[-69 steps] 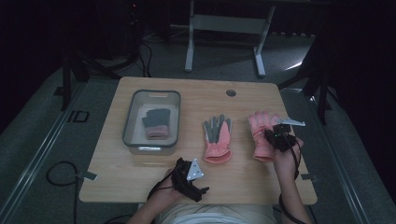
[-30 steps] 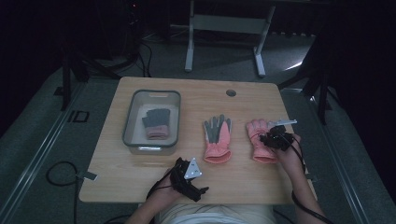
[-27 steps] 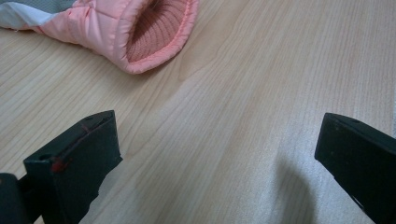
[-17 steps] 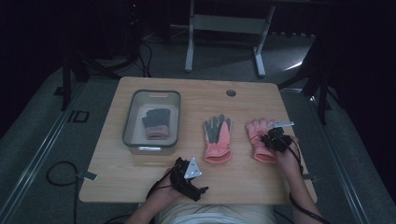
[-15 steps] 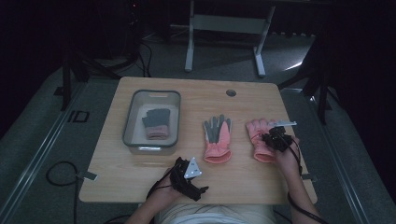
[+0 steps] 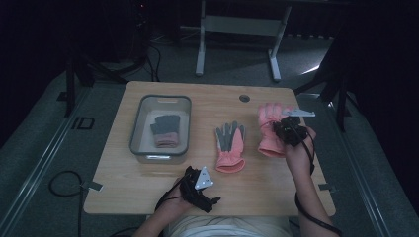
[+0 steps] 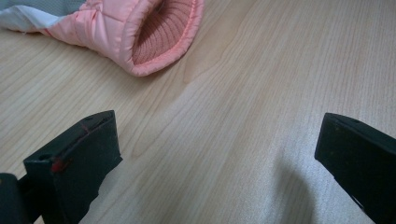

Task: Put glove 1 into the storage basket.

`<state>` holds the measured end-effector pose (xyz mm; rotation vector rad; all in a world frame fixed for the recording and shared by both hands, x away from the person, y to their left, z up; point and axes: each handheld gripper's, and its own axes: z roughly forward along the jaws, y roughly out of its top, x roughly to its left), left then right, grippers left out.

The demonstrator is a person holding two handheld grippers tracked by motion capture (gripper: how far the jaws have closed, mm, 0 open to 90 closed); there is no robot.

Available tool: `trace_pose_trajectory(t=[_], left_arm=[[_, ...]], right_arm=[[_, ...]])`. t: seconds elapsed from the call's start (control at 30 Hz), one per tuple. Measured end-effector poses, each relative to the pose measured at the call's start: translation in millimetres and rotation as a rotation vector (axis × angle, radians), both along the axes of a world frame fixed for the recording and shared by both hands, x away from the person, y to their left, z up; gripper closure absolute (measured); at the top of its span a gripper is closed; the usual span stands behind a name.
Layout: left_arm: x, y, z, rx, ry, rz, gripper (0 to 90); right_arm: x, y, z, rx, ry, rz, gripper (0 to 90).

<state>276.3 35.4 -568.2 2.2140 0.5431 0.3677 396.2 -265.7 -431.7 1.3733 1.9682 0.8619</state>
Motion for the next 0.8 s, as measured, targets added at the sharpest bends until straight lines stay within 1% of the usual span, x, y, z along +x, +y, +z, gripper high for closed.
trace_pose_trajectory(t=[0.1, 0.17, 0.33, 0.47, 0.6, 0.67, 0.8], left_arm=[[-0.3, -0.1, 0.0, 0.008, -0.002, -0.002, 0.0], [-0.6, -0.1, -0.1, 0.000, -0.001, 0.000, 0.0], [-0.5, 1.1, 0.6, -0.004, 0.000, 0.000, 0.0], [-0.5, 1.6, 0.8, -0.004, 0.000, -0.001, 0.0], [-1.7, 1.6, 1.1, -0.008, 0.001, -0.002, 0.0], [-1.9, 2.1, 1.4, -0.008, -0.001, -0.003, 0.0], [-1.5, 3.6, 1.8, -0.011, 0.001, -0.002, 0.0]], right_arm=[[-1.9, 15.8, 9.8, 0.023, -0.016, 0.008, 85.6], [-3.1, 26.8, 14.0, 0.029, -0.021, 0.019, 85.6], [-8.2, 55.7, 16.8, 0.052, -0.018, 0.055, 85.9], [-11.5, 81.1, 13.6, 0.033, -0.009, 0.083, 86.0], [-11.6, 103.3, 9.3, 0.016, -0.003, 0.097, 86.0], [-10.2, 111.3, 4.9, 0.008, 0.008, 0.095, 86.1], [-7.7, 119.4, -8.3, -0.003, 0.039, 0.093, 86.1]])
